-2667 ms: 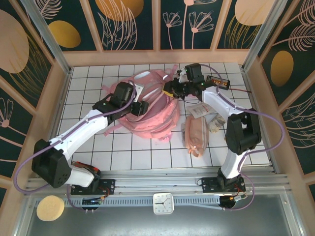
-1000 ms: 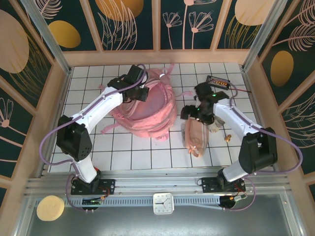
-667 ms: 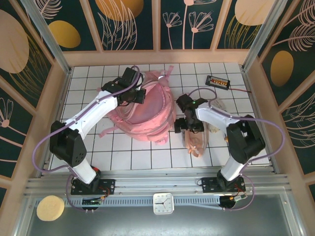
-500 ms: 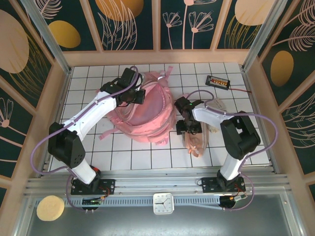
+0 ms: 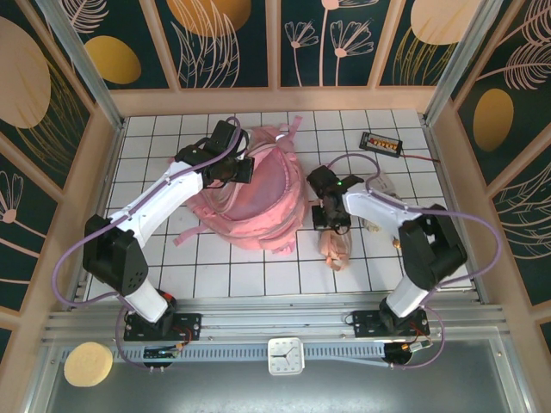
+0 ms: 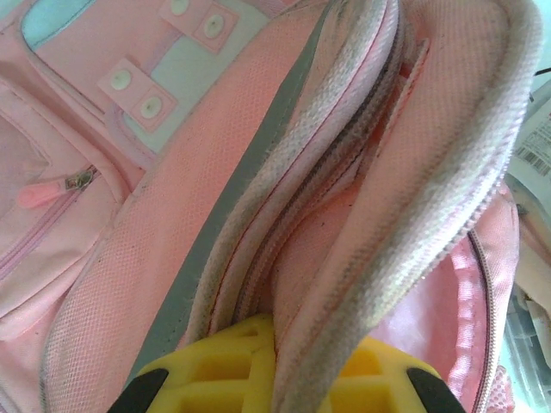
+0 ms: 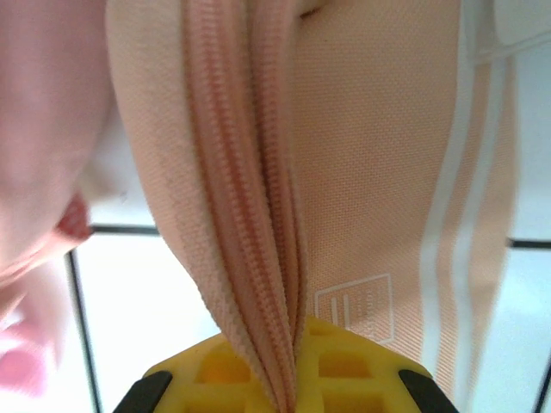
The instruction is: Pack books, pencil case, and school supplies into a backpack
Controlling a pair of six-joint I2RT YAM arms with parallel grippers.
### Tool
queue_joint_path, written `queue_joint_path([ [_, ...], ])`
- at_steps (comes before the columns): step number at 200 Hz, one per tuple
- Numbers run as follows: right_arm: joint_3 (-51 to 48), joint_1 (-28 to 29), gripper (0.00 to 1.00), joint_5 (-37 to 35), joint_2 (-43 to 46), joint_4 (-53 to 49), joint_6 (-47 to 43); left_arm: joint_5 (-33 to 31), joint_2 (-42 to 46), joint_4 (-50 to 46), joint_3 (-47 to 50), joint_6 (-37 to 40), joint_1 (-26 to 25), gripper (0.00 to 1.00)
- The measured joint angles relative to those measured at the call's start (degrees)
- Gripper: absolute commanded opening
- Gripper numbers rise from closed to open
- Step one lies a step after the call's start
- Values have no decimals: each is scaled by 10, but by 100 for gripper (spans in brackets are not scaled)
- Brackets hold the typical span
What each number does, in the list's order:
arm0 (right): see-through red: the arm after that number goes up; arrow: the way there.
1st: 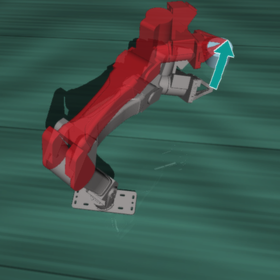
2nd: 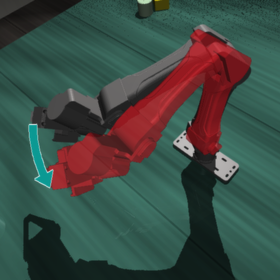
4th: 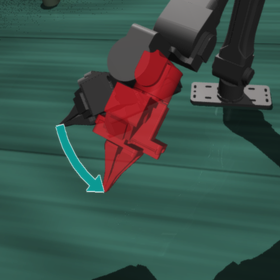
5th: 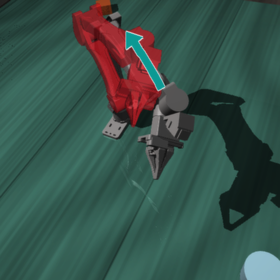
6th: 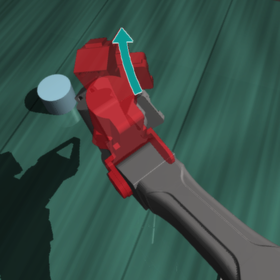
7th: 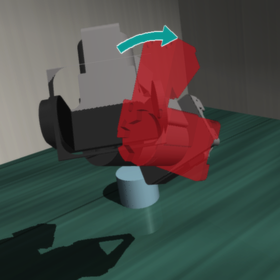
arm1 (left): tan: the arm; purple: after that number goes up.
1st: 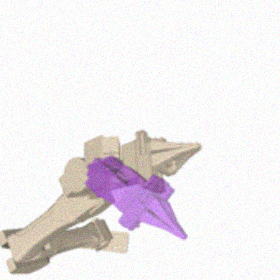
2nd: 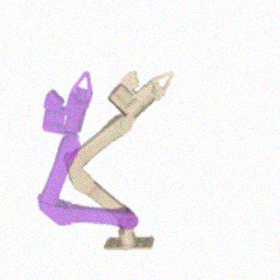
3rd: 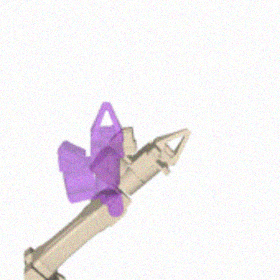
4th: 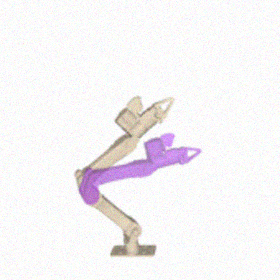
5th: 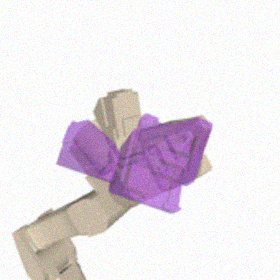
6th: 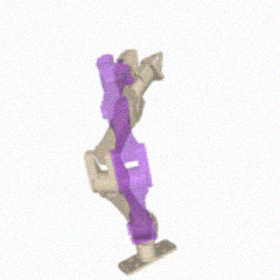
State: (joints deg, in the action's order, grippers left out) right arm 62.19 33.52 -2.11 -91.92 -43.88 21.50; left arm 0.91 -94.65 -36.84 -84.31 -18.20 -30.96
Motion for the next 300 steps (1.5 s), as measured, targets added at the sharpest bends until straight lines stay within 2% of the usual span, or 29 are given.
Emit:
queue_joint_path([
  [43, 37, -48, 0, 89, 106, -31, 0, 4, 0, 5, 3, -2, 1, 0],
  [63, 43, -77, 0, 171, 150, -7, 12, 7, 0, 7, 4, -6, 1, 0],
  [75, 38, -92, 0, 247, 178, 40, 36, 10, 0, 8, 4, -8, 1, 0],
  [102, -31, -109, 0, 409, 226, 261, 151, 17, 0, 9, 4, -13, 2, 0],
  [131, -116, -109, 0, 500, 209, 507, 298, 25, 0, 8, 3, -22, 2, 0],
  [172, -190, -108, 0, 521, 106, 836, 469, 43, 0, 0, -18, -47, 3, 0],
  [196, -214, -101, 0, 505, -5, 1047, 568, 62, 0, -3, -30, -66, 3, 0],
  [214, -214, -86, 0, 487, -83, 1143, 614, 78, 0, -3, -33, -79, 3, 0],
  [245, -212, -59, 0, 471, -137, 1151, 615, 94, 0, -3, -39, -94, 3, 0],
  [266, -178, -52, 0, 463, -141, 1070, 578, 99, 0, -4, -47, -97, 3, 0],
  [300, -58, -37, 0, 420, -172, 896, 517, 116, -1, 3, -50, -100, 3, 0],
])
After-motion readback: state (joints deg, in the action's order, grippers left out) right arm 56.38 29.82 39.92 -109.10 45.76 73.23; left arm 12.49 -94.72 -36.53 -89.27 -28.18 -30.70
